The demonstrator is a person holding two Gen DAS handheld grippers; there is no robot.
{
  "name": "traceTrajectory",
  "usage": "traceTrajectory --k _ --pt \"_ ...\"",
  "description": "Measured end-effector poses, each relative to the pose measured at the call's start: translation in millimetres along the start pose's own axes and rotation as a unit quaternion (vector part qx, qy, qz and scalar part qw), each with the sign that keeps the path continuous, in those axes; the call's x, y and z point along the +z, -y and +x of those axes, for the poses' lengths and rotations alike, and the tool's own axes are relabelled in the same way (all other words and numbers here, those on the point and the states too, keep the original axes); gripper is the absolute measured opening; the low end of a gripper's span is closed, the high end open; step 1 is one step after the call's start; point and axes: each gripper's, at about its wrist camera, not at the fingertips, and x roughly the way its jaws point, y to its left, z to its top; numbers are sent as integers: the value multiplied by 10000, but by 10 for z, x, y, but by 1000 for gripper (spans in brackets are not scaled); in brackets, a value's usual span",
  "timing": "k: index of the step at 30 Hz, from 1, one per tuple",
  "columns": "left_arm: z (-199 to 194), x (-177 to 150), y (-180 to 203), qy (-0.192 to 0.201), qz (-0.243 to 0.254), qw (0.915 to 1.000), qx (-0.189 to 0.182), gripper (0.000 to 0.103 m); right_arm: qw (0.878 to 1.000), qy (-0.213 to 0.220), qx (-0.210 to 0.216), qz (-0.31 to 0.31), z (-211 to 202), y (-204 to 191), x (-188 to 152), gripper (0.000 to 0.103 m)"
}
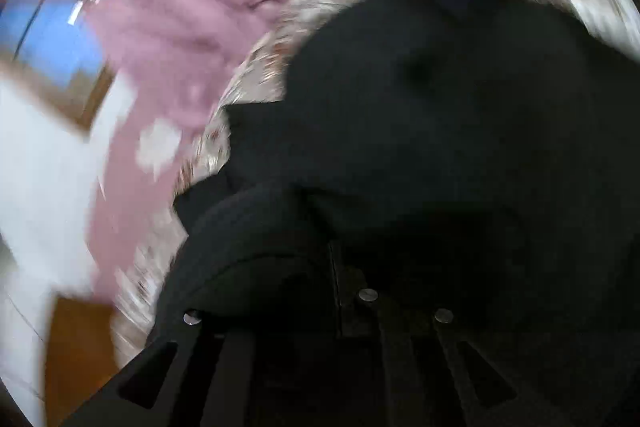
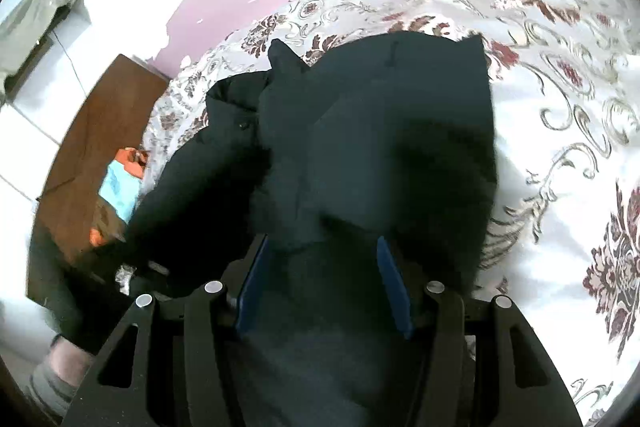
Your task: Fold large clothes
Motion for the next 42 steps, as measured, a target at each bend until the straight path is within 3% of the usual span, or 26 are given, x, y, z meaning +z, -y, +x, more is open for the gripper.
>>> traceTrajectory --k 2,4,6,8,10,12,13,14,15,18,20,23,25,29,32,33,35,37,40,41,42 --pt "-41 -64 283 125 893 9948 480 9 10000 -39 70 -32 44 17 45 49" --pt "-67 -208 569 257 2026 9745 928 9 9999 -89 101 -104 87 33 71 49" --pt "-70 -293 703 247 2609 9600 987 9 9997 -135 142 -141 83 40 100 49" --pt "-125 -312 740 309 2744 9565 947 11 9996 -176 199 -129 96 -4 102 49" --pt "-226 -292 694 378 2440 9653 849 12 9994 -195 237 -169 104 -78 104 49" --pt "-340 -209 438 170 1060 9942 -113 15 9992 -241 164 -288 133 -156 103 49" --pt "-362 -216 328 111 520 9971 -543 22 9991 -262 110 -329 136 -186 93 49" --pt "-413 -238 190 63 -208 9937 -1098 30 9989 -282 32 -371 147 -226 95 49" --pt "-459 -255 185 98 -374 9926 -1147 34 9989 -280 24 -376 139 -246 97 49" --pt "-638 -240 487 365 244 9977 -514 43 9991 -225 2 -348 75 -278 109 49" --pt "-703 -218 479 398 47 9967 -711 43 9993 -201 -59 -314 5 -270 114 49" --pt "-857 -241 229 559 -874 9872 -1209 51 9991 -213 -146 -341 -111 -255 111 49" --pt "-1018 -407 5 714 -1690 9710 -1530 59 9984 -236 -257 -441 -153 -265 101 49" --pt "-1173 -712 -400 883 -2616 9479 -1589 63 9977 -286 -321 -531 -155 -316 54 50" --pt "-1058 -957 -791 794 -3356 9229 -1713 71 9971 -322 -268 -630 -133 -372 -15 50" --pt "-998 -1113 -935 674 -3748 9067 -1814 72 9968 -348 -271 -671 -117 -386 -37 50" --pt "-614 -1215 -1215 435 -4212 8865 -1868 72 9958 -363 -337 -771 -84 -413 -74 50" --pt "-458 -1428 -1373 212 -4774 8590 -1838 72 9956 -352 -362 -788 -65 -431 -98 50" --pt "-273 -1678 -1595 244 -5616 7991 -2130 72 9942 -276 -412 -956 -75 -520 -160 50" --pt "-131 -1666 -1628 243 -5762 7864 -2212 73 9928 -239 -472 -1071 -75 -559 -182 50" --pt "-32 -1706 -1654 162 -5956 7685 -2331 74 9916 -227 -495 -1169 -69 -595 -208 50"
